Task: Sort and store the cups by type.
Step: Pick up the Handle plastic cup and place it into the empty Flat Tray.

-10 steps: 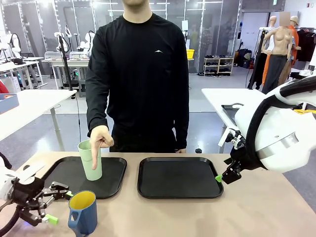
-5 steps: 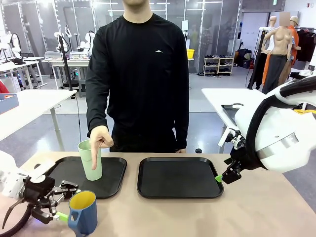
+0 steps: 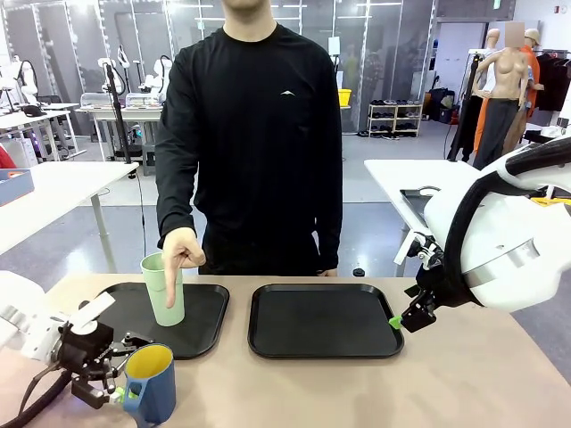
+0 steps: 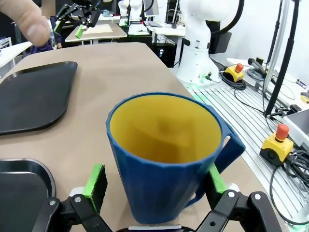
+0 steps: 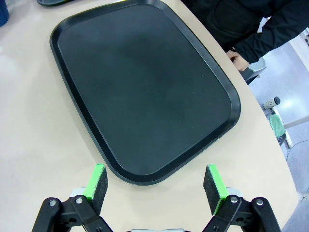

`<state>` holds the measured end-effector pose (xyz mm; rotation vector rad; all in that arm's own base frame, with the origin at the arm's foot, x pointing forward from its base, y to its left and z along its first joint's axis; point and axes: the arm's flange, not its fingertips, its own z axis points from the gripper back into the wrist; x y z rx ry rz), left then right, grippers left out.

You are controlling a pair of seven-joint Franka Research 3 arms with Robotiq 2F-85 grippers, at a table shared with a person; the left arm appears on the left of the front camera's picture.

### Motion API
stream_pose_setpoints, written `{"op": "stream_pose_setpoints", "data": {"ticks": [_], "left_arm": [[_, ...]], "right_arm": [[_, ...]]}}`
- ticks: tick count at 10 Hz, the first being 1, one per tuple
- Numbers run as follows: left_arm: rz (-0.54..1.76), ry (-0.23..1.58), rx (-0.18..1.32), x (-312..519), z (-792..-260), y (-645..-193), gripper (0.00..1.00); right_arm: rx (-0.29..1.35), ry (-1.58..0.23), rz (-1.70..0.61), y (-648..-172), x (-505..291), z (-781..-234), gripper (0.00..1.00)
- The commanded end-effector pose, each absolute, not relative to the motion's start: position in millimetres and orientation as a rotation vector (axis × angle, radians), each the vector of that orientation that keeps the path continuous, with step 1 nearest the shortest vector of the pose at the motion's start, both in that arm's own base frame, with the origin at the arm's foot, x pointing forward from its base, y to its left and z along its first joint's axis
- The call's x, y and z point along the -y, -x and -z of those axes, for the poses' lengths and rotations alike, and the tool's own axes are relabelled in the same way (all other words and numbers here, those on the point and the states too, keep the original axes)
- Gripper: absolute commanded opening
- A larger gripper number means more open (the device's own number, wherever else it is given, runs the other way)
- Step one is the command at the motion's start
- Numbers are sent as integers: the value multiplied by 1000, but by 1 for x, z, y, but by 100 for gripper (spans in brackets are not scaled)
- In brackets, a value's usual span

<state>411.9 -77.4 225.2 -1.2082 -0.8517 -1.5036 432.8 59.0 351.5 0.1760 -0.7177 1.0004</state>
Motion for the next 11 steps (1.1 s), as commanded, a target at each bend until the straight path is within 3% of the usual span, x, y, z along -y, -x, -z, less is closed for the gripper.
{"op": "stream_pose_setpoints", "data": {"ticks": [1,9,10,11], "left_arm": [[1516,1221,895,87,-210,-414,100],[1532,1294,865,100,-200,-414,100],[1548,1328,876,100,-199,-413,84],[1541,1323,884,100,-199,-413,81]], "right_arm": [[719,-175,-1000,-432,-60,-352,100],[719,-175,-1000,-432,-60,-352,100],[719,-175,-1000,-432,-60,-352,100],[719,-175,-1000,-432,-60,-352,100]]}}
